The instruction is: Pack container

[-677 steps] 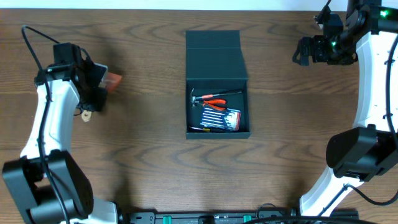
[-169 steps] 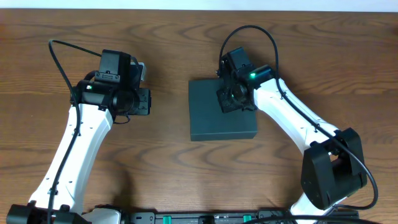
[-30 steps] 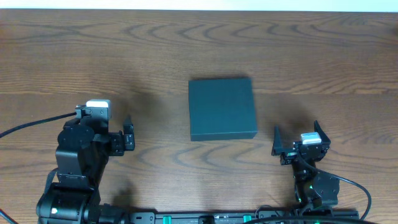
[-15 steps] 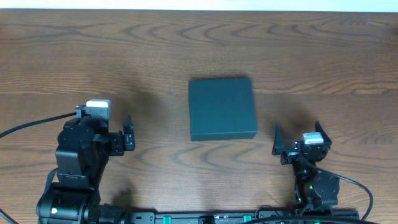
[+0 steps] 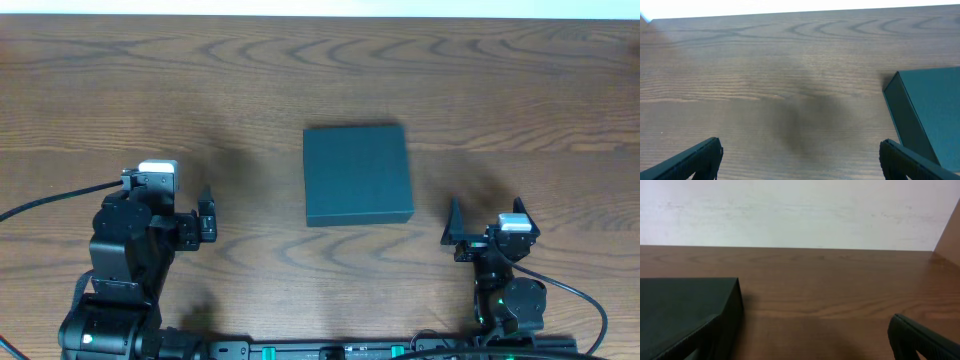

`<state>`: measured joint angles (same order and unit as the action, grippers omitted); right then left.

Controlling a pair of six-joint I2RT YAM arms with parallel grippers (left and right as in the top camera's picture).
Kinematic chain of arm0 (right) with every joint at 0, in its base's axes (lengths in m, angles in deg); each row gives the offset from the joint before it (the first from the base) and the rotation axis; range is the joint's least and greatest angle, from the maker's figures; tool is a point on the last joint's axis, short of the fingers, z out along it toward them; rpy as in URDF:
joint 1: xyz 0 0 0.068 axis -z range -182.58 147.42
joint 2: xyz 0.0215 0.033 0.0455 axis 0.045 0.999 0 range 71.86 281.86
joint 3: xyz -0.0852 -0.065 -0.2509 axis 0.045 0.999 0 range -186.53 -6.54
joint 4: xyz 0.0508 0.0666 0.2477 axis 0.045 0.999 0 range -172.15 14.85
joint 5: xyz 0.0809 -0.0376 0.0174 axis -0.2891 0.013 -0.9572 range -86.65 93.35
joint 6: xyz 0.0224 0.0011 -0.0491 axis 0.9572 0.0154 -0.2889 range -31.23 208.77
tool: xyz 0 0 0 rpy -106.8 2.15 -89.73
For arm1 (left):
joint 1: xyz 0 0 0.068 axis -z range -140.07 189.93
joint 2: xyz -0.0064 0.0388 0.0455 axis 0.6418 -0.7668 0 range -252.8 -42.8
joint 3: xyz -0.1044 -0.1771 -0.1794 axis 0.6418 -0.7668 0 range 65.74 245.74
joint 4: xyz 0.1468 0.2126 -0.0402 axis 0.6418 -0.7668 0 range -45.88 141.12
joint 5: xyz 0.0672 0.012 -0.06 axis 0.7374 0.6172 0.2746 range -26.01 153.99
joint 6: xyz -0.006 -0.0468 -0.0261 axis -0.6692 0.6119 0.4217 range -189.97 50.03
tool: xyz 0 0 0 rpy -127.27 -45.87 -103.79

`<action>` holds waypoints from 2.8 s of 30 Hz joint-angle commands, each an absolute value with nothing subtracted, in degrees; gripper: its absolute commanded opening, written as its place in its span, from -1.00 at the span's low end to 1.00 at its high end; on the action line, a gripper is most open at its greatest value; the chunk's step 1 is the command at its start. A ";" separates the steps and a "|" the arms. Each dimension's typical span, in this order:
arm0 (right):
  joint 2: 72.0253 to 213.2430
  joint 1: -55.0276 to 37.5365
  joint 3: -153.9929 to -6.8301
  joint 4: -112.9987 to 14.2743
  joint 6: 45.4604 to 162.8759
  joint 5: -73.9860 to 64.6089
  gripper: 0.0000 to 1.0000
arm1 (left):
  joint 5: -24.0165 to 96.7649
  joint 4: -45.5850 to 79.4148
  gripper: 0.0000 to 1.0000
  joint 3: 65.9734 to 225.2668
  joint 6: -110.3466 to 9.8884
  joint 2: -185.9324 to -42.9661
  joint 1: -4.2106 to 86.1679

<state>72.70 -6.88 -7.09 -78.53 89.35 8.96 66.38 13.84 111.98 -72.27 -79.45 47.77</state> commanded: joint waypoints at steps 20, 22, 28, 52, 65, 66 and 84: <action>72.18 -6.31 -6.85 -78.49 90.44 9.16 0.98 | 69.23 13.49 0.97 111.70 -74.33 -77.06 47.70; 72.18 -6.31 -6.85 -78.49 90.44 9.16 0.99 | 70.01 12.29 0.97 111.70 -75.44 -73.63 47.63; 72.18 -6.31 -6.85 -78.49 90.44 9.16 0.99 | 61.53 -2.96 0.97 111.17 -75.24 -58.90 47.61; 72.18 -6.31 -6.85 -78.49 90.44 9.16 0.99 | 63.17 56.75 0.97 67.28 -76.16 -42.90 47.68; 72.18 -6.31 -6.85 -78.49 90.46 9.14 0.99 | 54.34 47.83 0.97 65.97 -77.06 -42.90 47.74; 72.18 -6.31 -6.85 -78.49 90.46 9.16 0.98 | 53.25 47.92 0.97 65.97 -77.39 -42.90 47.74; 72.18 -6.31 -6.85 -78.49 90.46 9.16 0.98 | 48.13 48.38 0.97 65.97 -77.65 -42.92 47.74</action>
<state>72.55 -6.88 -7.09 -78.55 89.63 8.96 50.38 50.30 66.98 -76.47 -43.38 47.77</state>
